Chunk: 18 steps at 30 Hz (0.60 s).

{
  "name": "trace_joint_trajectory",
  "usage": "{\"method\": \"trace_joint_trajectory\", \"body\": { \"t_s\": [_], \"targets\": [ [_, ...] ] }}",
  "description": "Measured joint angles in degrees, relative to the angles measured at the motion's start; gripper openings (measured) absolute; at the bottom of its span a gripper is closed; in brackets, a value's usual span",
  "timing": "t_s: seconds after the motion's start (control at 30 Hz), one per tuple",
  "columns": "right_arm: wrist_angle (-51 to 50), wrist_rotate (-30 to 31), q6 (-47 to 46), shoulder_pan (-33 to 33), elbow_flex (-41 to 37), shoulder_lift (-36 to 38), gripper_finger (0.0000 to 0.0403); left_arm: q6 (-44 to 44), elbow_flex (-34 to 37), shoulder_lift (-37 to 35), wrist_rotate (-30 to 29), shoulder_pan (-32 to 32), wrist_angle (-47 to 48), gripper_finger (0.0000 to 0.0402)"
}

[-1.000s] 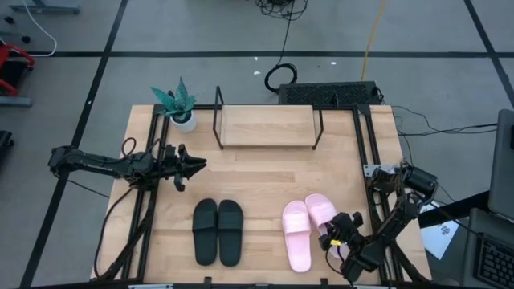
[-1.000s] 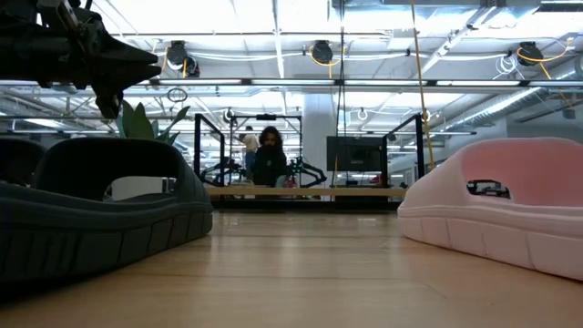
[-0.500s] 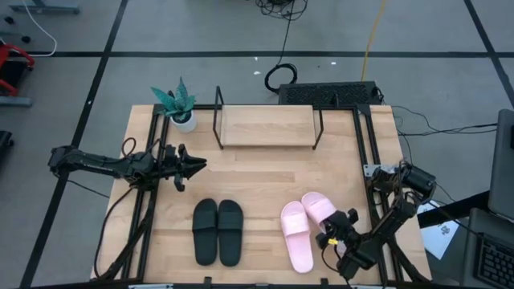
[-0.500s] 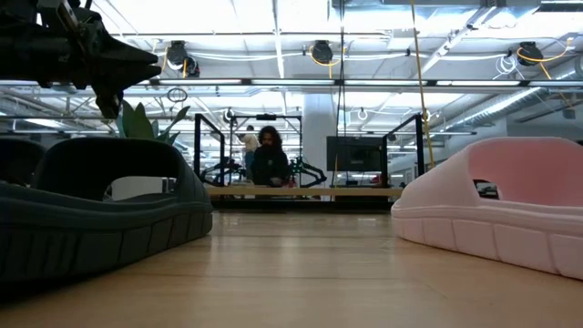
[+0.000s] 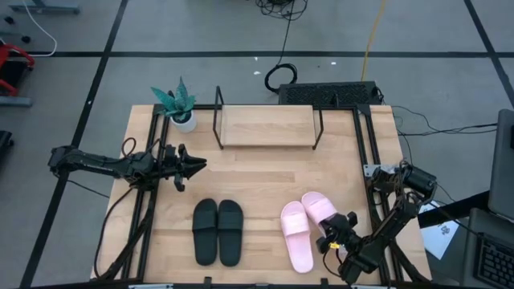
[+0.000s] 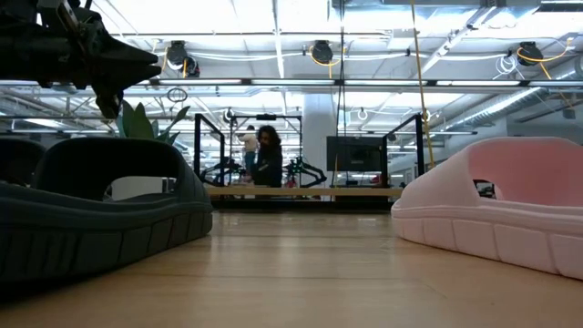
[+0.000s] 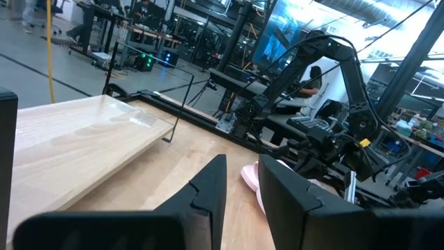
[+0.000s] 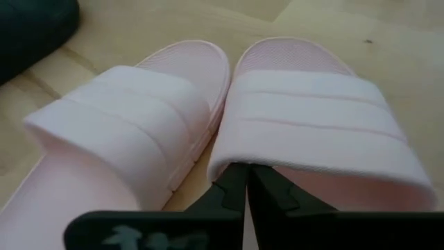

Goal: Pick and place slides into the shelf
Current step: Put the right pink slipper on the shelf

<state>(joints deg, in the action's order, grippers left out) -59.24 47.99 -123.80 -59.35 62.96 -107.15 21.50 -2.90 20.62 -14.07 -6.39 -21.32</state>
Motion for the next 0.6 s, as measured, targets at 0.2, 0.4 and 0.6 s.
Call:
{"method": "trace_joint_trajectory", "body": {
  "t_s": [0.2,0.4,0.6],
  "targets": [
    [2.1,-3.6,0.0,-0.1,0.0,0.0,0.0007,-0.1,0.0,0.0,0.1,0.0,0.0,0.0088],
    [1.8,-4.5,-2.6,-1.2,0.0,0.0,0.0007,-1.5,0.0,0.0,0.1,0.0,0.0,0.0088],
    [0.6,-4.5,-7.2,-2.8,0.0,0.9,0.0028,-1.9,0.0,0.0,0.3,0.0,0.0,0.0088]
  ]
}}
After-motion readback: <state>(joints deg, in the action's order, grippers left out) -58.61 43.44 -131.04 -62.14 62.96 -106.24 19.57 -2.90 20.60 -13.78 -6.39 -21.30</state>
